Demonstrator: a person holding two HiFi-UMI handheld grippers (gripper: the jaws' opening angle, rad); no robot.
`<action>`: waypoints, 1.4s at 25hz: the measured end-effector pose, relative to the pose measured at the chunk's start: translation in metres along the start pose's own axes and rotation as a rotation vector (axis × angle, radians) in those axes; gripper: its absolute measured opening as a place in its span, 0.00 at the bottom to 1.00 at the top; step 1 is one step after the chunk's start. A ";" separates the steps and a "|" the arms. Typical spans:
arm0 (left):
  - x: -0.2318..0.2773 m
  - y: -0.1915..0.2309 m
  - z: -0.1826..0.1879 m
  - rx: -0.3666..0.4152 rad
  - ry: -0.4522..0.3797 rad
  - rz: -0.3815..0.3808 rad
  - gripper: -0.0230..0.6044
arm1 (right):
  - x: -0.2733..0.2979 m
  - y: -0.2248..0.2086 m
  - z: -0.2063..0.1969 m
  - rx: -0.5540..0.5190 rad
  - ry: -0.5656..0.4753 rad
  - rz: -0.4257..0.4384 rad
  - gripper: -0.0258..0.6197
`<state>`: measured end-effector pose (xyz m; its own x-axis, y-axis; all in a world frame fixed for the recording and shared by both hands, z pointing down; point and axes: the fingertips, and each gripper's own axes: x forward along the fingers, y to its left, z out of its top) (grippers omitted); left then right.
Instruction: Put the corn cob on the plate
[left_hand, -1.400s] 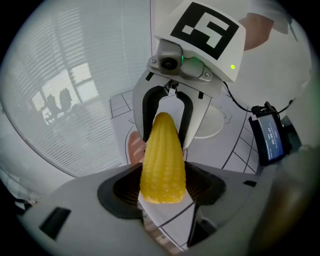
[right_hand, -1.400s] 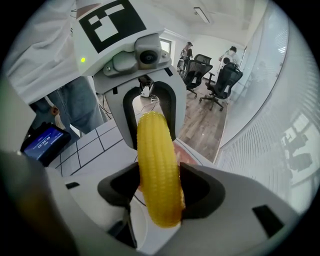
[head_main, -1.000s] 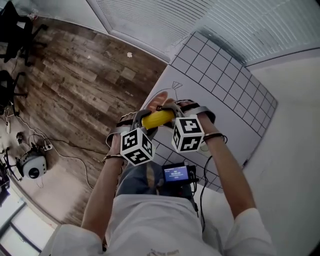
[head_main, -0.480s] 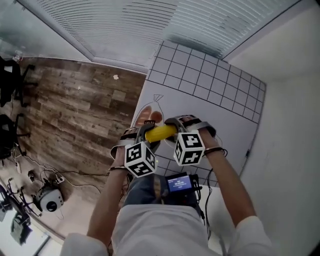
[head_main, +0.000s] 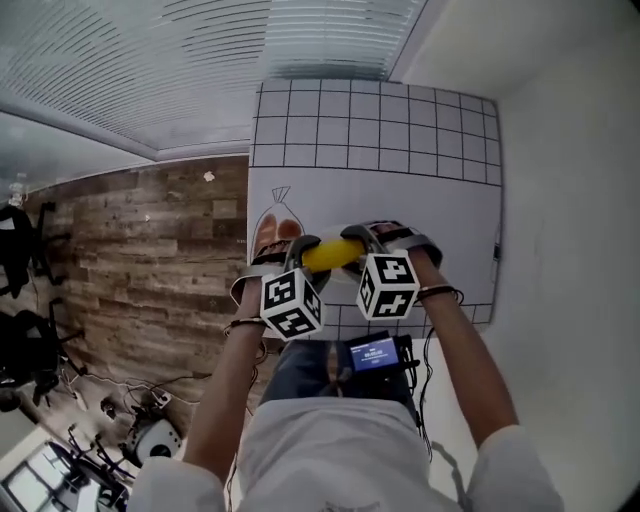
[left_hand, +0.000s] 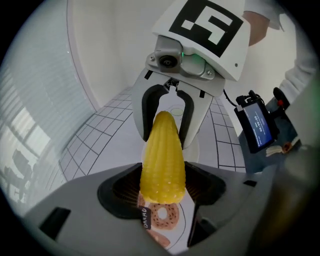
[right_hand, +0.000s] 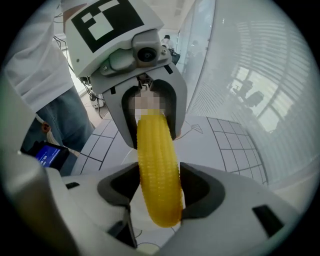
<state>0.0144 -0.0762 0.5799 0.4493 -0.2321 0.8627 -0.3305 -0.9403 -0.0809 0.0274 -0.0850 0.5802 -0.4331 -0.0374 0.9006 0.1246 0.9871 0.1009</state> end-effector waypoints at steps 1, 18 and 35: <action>0.001 -0.001 0.003 0.019 -0.001 -0.013 0.45 | -0.002 0.001 -0.003 0.021 0.003 -0.008 0.44; 0.026 -0.016 0.022 0.187 0.005 -0.132 0.45 | -0.004 0.013 -0.038 0.202 0.032 -0.062 0.43; 0.045 -0.013 0.005 0.161 0.040 -0.142 0.45 | 0.016 0.012 -0.042 0.167 0.024 -0.080 0.43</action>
<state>0.0431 -0.0755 0.6172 0.4473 -0.0877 0.8901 -0.1285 -0.9912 -0.0332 0.0596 -0.0808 0.6135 -0.4143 -0.1181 0.9025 -0.0598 0.9929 0.1025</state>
